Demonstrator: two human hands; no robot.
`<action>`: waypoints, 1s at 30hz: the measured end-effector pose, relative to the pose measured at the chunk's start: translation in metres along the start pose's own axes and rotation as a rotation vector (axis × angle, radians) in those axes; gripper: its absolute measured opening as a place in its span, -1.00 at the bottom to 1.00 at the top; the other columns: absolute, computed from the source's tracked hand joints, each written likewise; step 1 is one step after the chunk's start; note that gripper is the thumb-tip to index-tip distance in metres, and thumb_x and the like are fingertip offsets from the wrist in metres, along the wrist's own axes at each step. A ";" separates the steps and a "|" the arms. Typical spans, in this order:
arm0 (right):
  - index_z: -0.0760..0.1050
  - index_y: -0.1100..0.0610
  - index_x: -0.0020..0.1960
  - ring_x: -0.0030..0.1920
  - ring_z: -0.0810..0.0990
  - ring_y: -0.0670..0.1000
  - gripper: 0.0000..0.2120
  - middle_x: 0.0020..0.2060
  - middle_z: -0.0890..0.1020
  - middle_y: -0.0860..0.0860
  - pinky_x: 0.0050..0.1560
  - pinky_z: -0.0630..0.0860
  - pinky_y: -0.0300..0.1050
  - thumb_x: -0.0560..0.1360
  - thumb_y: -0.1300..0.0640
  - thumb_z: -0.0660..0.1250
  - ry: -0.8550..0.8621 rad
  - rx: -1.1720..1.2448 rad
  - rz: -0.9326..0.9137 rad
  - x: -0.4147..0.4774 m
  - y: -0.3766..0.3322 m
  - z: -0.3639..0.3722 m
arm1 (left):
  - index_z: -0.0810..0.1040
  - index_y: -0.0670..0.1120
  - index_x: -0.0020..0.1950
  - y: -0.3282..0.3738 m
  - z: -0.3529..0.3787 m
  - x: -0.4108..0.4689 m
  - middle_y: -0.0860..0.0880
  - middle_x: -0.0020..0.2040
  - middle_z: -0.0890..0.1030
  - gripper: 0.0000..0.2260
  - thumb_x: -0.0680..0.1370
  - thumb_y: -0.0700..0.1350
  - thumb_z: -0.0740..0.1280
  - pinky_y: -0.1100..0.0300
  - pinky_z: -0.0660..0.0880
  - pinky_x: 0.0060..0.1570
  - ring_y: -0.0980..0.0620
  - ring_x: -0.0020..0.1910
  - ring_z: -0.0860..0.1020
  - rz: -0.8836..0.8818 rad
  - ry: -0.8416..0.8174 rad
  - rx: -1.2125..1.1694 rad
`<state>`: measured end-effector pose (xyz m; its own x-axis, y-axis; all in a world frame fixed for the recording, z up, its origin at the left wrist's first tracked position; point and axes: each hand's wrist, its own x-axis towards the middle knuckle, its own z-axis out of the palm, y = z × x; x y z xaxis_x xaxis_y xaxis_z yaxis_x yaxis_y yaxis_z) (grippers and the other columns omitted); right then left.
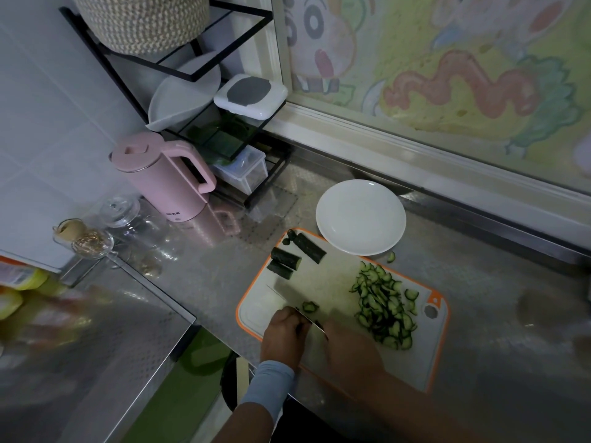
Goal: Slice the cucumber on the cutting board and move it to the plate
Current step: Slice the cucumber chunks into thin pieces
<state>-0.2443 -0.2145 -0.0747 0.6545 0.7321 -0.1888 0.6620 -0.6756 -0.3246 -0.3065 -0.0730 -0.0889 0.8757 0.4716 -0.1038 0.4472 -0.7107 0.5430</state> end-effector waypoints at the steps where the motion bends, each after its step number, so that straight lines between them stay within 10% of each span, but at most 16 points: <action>1: 0.60 0.03 0.00 -0.46 0.58 -0.13 -0.60 -0.43 0.61 -0.03 -0.49 0.45 -0.29 0.20 -0.04 0.54 -0.009 -0.019 -0.002 0.005 -0.004 0.002 | 0.63 -0.09 -0.29 0.000 0.000 0.000 -0.04 -0.26 0.57 -0.91 0.32 -0.25 0.49 0.30 0.41 -0.26 -0.05 -0.29 0.55 0.000 0.001 -0.003; 5: 0.46 0.08 0.15 -0.45 0.60 -0.06 -0.67 -0.44 0.59 0.01 -0.42 0.52 -0.21 0.41 0.01 0.24 0.077 0.055 -0.012 0.014 -0.014 -0.001 | 0.65 -0.10 -0.19 0.000 -0.002 0.000 -0.06 -0.19 0.57 -0.96 0.44 -0.20 0.41 0.29 0.36 -0.18 -0.06 -0.18 0.53 -0.034 -0.010 0.023; 9: 0.27 0.06 0.44 0.06 0.60 0.08 -0.61 0.06 0.62 0.08 0.03 0.47 -0.08 0.63 0.05 0.03 -0.024 0.085 0.033 0.011 -0.013 -0.006 | 0.66 -0.09 -0.09 0.003 -0.006 0.000 -0.06 -0.10 0.58 -0.90 0.50 -0.16 0.35 0.31 0.33 -0.11 -0.04 -0.08 0.52 -0.024 -0.007 0.038; 26: 0.38 0.02 0.19 0.03 0.57 0.01 -0.74 0.00 0.60 -0.02 -0.07 0.42 -0.10 0.64 0.00 -0.01 -0.125 0.124 0.075 -0.025 0.010 -0.017 | 0.67 -0.11 -0.12 0.001 -0.007 -0.001 -0.03 -0.11 0.59 -0.94 0.47 -0.16 0.40 0.29 0.44 -0.08 0.00 -0.11 0.54 0.001 0.002 0.030; 30: 0.55 0.01 0.02 -0.30 0.63 -0.06 -0.80 -0.31 0.62 -0.03 -0.37 0.47 -0.22 0.45 0.02 0.24 -0.010 0.048 0.011 -0.009 0.007 -0.006 | 0.68 -0.07 -0.20 -0.001 -0.003 -0.005 0.00 -0.17 0.60 -0.92 0.37 -0.23 0.48 0.33 0.45 -0.13 0.02 -0.19 0.57 0.031 0.008 0.006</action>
<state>-0.2434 -0.2257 -0.0700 0.6575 0.7258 -0.2021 0.6366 -0.6787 -0.3663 -0.3114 -0.0728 -0.0863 0.8876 0.4535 -0.0806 0.4211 -0.7283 0.5406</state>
